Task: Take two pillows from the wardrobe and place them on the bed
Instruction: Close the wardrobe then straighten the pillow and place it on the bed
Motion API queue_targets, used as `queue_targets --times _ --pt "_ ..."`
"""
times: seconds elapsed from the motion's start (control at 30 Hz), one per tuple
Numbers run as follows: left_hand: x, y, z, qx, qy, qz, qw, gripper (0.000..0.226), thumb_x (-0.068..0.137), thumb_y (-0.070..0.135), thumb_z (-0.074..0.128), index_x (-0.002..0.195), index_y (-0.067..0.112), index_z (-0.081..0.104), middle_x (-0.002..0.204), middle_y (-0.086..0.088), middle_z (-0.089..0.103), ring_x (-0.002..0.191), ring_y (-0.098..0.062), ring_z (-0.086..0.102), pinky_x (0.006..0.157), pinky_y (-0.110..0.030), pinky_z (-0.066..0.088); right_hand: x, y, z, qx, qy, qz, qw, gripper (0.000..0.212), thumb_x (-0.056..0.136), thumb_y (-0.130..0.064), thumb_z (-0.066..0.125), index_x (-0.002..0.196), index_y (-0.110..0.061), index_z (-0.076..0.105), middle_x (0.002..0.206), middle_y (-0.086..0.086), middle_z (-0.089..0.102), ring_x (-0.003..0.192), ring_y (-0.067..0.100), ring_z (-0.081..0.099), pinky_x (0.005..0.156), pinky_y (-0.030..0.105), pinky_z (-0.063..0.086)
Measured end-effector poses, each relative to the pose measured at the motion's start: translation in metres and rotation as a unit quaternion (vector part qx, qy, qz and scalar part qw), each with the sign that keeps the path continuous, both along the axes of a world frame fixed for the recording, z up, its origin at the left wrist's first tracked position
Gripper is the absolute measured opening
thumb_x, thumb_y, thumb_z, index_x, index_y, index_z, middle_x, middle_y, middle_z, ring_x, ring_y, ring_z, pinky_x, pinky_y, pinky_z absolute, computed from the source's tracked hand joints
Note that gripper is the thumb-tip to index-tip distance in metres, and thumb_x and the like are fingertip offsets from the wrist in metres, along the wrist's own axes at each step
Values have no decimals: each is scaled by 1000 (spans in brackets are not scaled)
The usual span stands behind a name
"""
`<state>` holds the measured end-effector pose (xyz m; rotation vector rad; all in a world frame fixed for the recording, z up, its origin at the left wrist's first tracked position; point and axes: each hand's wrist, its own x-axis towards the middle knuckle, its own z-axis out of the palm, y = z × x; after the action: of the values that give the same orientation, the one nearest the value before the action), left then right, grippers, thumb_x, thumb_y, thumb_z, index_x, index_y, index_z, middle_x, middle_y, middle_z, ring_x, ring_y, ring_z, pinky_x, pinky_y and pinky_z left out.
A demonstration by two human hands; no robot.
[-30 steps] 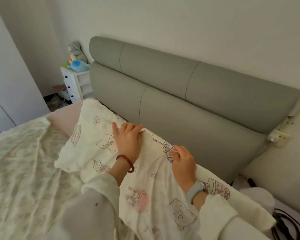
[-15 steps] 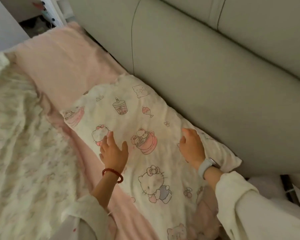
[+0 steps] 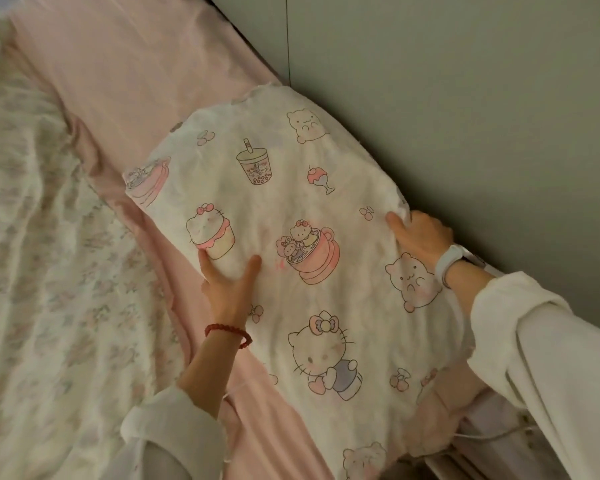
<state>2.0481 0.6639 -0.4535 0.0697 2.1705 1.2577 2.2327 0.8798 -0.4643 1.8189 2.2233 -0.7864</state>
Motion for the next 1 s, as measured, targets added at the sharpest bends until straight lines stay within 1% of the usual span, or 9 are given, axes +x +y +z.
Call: queue_targets --times 0.1,0.2,0.27,0.37,0.47,0.53,0.7,0.83,1.0 --pt "9 2 7 -9 32 -2 999 80 69 36 65 136 37 23 130 -15 46 110 -30 52 94 -47 47 5 -9 12 71 101 -15 992 29 93 -23 41 89 3 53 93 26 63 83 40 58 69 38 42" --pt "23 -7 11 -11 61 -15 998 78 72 34 64 137 36 21 129 -15 47 108 -28 54 94 -46 47 24 -23 23 138 112 -15 984 23 92 -18 42 82 1 52 77 21 58 75 37 57 63 34 35" --pt "33 -13 8 -33 59 -37 997 78 75 35 64 139 35 19 131 -18 45 107 -29 53 95 -44 46 45 -27 24 119 82 -2 989 25 93 -22 42 92 0 53 85 19 58 86 39 57 70 39 40" --pt "41 -17 4 -74 39 -34 996 88 74 44 65 142 31 11 142 -21 32 119 -34 44 101 -39 38 76 -39 22 38 -20 -9 999 45 93 -35 39 131 -11 39 130 20 48 120 39 42 99 53 33" --pt "49 -25 4 -60 44 3 997 99 70 55 63 144 22 7 150 -12 23 129 -18 39 99 -23 31 107 -63 19 25 -11 -65 998 41 94 -35 32 129 -17 42 135 17 46 123 40 38 105 58 27" --pt "62 -37 4 -44 35 15 998 99 70 58 63 144 20 8 145 -7 31 112 -1 52 93 -14 37 128 -75 15 11 12 -114 993 38 92 -31 31 124 -16 47 131 18 49 121 40 40 104 58 29" --pt "106 -63 -8 -44 -121 26 991 93 76 52 63 143 14 10 148 -5 27 132 -20 31 109 -39 28 151 -93 -1 -98 110 -355 923 60 90 -42 40 142 -20 19 150 15 21 134 36 25 109 48 23" --pt "98 -52 0 9 -47 18 999 56 85 29 61 129 5 36 128 -11 52 113 -18 52 90 -22 44 143 -104 -7 -73 149 -407 898 65 86 -44 49 140 -20 22 147 17 25 127 39 35 102 44 33" --pt "79 -55 -2 1 -7 12 1000 49 87 27 58 125 2 39 126 -14 53 114 -26 52 102 -42 40 129 -125 -8 -13 143 -403 904 56 88 -39 50 135 -15 31 143 19 24 117 40 37 97 41 35"
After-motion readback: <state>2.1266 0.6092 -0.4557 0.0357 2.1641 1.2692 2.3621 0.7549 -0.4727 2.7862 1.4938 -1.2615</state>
